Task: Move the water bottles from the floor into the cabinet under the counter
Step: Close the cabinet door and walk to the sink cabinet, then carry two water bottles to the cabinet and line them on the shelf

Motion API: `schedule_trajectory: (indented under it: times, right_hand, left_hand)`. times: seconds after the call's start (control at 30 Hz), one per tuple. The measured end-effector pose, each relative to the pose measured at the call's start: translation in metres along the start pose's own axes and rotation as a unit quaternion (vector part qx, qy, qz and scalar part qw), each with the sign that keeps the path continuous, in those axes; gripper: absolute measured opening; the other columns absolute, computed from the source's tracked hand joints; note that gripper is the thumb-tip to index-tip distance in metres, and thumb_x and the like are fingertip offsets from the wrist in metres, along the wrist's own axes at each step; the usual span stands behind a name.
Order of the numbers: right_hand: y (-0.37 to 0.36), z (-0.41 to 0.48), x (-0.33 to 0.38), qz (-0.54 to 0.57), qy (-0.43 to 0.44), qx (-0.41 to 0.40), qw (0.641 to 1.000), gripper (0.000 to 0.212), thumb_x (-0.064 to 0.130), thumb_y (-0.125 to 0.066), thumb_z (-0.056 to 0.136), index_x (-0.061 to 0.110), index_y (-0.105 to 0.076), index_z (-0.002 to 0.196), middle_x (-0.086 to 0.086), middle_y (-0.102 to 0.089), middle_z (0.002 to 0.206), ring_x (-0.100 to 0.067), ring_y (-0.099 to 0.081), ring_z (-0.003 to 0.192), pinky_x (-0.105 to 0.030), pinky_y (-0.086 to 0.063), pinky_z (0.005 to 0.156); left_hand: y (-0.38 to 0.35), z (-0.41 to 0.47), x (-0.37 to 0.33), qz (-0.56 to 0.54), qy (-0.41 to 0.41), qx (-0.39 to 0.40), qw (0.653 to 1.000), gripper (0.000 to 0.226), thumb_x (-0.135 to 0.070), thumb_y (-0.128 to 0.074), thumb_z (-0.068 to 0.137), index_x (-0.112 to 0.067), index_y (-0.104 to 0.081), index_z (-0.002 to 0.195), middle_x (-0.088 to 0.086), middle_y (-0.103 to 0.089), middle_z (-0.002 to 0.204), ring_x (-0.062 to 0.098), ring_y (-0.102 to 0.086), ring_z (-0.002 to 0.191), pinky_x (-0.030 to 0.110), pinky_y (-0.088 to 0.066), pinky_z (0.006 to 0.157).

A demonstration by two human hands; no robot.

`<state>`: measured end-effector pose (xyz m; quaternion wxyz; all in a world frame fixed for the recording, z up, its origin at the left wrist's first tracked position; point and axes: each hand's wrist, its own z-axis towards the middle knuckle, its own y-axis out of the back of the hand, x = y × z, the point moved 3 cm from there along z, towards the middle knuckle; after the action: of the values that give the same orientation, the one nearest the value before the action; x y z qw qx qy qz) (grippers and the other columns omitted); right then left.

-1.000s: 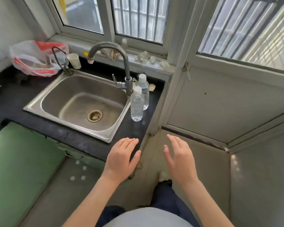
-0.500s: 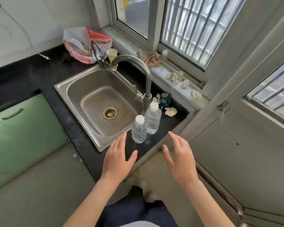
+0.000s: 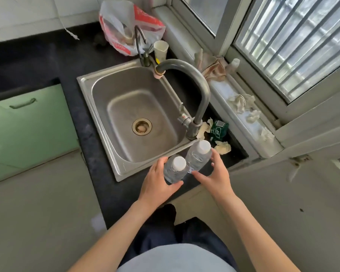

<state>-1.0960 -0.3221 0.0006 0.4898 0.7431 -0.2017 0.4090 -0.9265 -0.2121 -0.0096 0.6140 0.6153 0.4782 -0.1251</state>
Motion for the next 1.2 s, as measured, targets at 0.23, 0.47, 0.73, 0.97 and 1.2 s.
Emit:
schedule_trajectory:
  times: [0.23,0.47,0.73,0.97,1.2]
  right_hand:
    - [-0.008,0.021,-0.003,0.049,0.004,0.033,0.998,0.068,0.014,-0.087,0.073,0.034,-0.051,0.127,0.019,-0.063,0.12,0.001,-0.059,0.114,-0.019,-0.047,0.096]
    - [0.003,0.02,-0.008,0.105,0.011,0.052,0.993,0.056,0.004,-0.084,0.076,0.015,-0.058,0.124,0.012,-0.068,0.112,0.002,-0.065,0.102,-0.015,-0.053,0.084]
    - [0.051,0.001,0.016,0.164,0.071,0.1,0.979,0.054,0.006,-0.087,0.07,0.021,-0.065,0.116,0.011,-0.074,0.102,-0.003,-0.068,0.098,-0.02,-0.054,0.083]
    - [0.076,-0.043,0.049,0.231,0.141,0.167,0.948,0.037,0.008,-0.083,0.077,0.022,-0.068,0.108,0.002,-0.075,0.101,-0.017,-0.07,0.099,-0.035,-0.058,0.081]
    - [0.051,-0.103,0.057,0.243,0.153,0.264,0.921,0.037,0.003,-0.081,0.079,0.012,-0.066,0.112,0.001,-0.076,0.101,-0.011,-0.072,0.095,-0.022,-0.057,0.076]
  left_hand:
    - [-0.003,-0.001,-0.006,-0.075,0.029,-0.025,0.996,0.064,-0.028,-0.087,0.067,-0.025,-0.051,0.12,-0.019,-0.057,0.111,-0.007,-0.049,0.1,-0.002,-0.036,0.077]
    - [-0.009,-0.012,-0.012,-0.117,0.094,-0.114,0.982,0.058,-0.024,-0.088,0.064,-0.023,-0.059,0.114,-0.016,-0.067,0.1,0.002,-0.063,0.094,0.014,-0.05,0.08]
    - [0.006,-0.059,-0.045,-0.163,0.103,-0.21,0.959,0.045,-0.023,-0.087,0.065,-0.037,-0.061,0.099,-0.019,-0.071,0.086,-0.009,-0.064,0.085,0.009,-0.05,0.071]
    - [0.011,-0.123,-0.084,-0.247,0.092,-0.309,0.914,0.042,-0.021,-0.086,0.069,-0.033,-0.068,0.104,-0.012,-0.074,0.094,0.002,-0.069,0.086,0.021,-0.056,0.076]
    - [-0.001,-0.214,-0.072,-0.276,0.144,-0.392,0.866,0.037,-0.042,-0.081,0.063,-0.026,-0.07,0.095,-0.005,-0.074,0.088,0.013,-0.071,0.084,0.047,-0.059,0.077]
